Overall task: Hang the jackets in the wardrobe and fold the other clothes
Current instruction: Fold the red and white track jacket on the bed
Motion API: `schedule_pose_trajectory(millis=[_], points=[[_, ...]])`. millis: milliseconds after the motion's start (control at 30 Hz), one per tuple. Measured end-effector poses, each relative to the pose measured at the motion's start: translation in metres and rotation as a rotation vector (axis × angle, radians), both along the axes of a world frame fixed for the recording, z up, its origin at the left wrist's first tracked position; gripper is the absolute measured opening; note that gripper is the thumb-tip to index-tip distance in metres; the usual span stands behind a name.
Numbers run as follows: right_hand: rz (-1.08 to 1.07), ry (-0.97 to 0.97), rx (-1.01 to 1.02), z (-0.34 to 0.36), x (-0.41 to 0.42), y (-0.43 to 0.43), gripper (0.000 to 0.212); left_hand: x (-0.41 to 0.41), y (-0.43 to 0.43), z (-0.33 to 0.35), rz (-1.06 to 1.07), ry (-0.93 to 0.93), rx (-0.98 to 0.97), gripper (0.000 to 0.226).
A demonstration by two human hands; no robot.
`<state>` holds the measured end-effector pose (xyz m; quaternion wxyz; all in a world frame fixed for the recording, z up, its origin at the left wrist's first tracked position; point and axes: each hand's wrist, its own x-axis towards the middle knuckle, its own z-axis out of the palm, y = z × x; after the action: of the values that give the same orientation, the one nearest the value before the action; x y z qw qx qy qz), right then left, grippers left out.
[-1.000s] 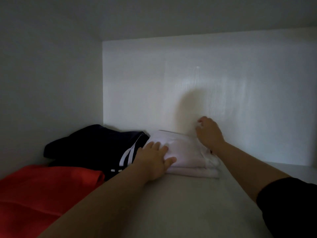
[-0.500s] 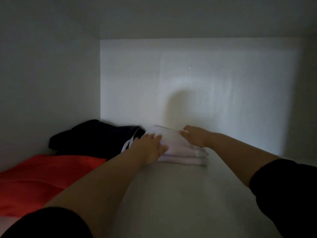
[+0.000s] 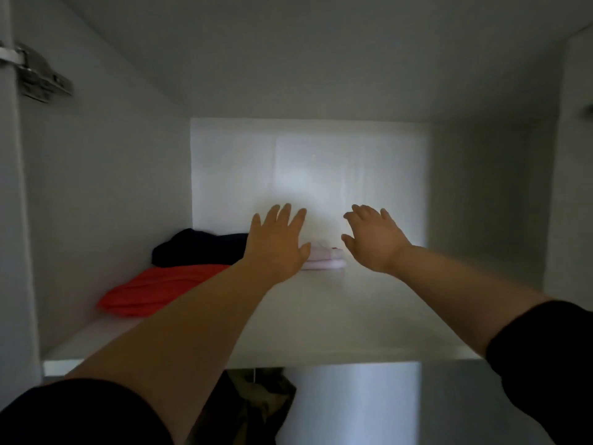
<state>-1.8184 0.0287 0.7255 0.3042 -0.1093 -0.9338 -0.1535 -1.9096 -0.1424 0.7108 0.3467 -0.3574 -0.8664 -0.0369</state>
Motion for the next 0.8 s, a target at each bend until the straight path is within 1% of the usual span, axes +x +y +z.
schedule_pose_trajectory(millis=[133,300,400,533,800], points=[[-0.115,0.08,-0.025,-0.022,0.087,-0.039,0.05,0.071,-0.031,-0.024,-0.163,0.063,0.054,0.067],[-0.273,0.113,-0.135,-0.056,0.2,-0.079,0.052,0.161,-0.046,-0.057,-0.338,-0.021,0.076,0.068],[-0.374,0.096,-0.152,-0.065,0.271,-0.09,0.055,0.217,-0.043,-0.062,-0.436,-0.024,0.049,0.069],[-0.509,0.139,-0.145,-0.07,0.37,-0.101,0.056,0.299,-0.029,-0.066,-0.6,-0.039,0.04,0.068],[-0.812,0.162,-0.129,-0.092,0.586,-0.139,0.057,0.493,-0.015,-0.091,-0.887,-0.048,-0.019,0.07]])
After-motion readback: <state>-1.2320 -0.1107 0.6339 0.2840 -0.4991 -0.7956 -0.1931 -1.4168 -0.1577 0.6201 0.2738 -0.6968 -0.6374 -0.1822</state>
